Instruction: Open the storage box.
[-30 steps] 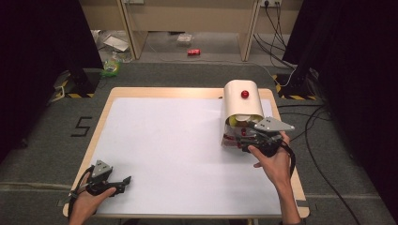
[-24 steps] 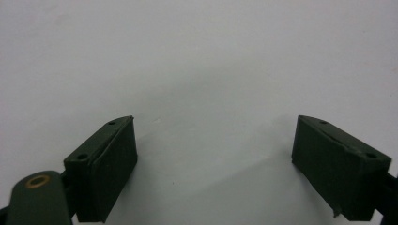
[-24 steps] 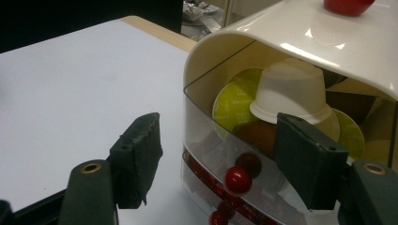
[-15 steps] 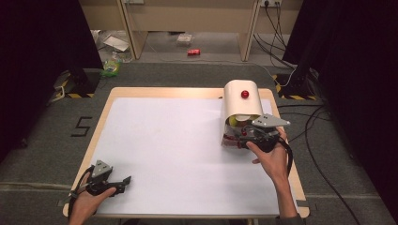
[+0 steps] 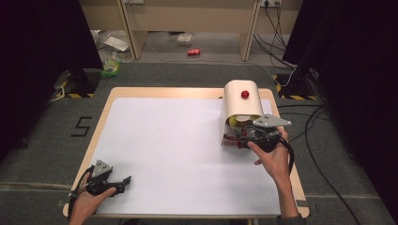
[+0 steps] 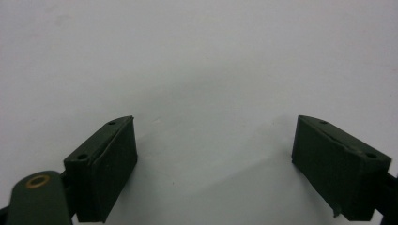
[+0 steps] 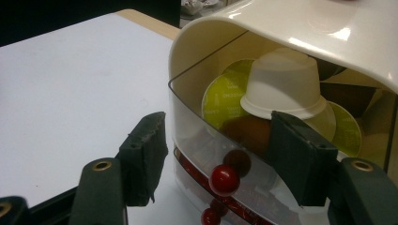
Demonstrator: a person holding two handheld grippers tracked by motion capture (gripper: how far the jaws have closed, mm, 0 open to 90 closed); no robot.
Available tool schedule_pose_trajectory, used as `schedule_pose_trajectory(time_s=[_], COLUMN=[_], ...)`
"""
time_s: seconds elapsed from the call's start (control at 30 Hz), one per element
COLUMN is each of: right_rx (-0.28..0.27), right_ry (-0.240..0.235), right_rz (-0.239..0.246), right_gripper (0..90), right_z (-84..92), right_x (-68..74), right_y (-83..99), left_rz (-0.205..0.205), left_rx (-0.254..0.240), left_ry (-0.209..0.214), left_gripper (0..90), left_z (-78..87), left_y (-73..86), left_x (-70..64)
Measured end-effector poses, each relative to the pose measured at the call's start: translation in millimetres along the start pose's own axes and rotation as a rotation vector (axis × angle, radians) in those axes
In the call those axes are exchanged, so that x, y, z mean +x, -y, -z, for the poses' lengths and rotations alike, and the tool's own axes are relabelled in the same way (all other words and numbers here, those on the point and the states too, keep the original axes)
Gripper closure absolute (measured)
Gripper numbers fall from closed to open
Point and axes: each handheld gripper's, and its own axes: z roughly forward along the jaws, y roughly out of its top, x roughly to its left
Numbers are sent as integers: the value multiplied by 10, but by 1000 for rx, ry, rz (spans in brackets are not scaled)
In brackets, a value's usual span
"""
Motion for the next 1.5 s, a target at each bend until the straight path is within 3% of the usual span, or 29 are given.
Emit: schedule_pose_trajectory(time_s=[0.6,1.5], right_rx=[42,85], right_ry=[-2,-55], right_rz=[35,75], right_gripper=[421,420], right_z=[103,313], right_x=[66,214], right_y=[10,134], left_rz=[0,0], left_rx=[0,0], left_ry=[0,0], left_gripper=[135,136], left_z=[0,1], left_y=[0,1], left_x=[1,0])
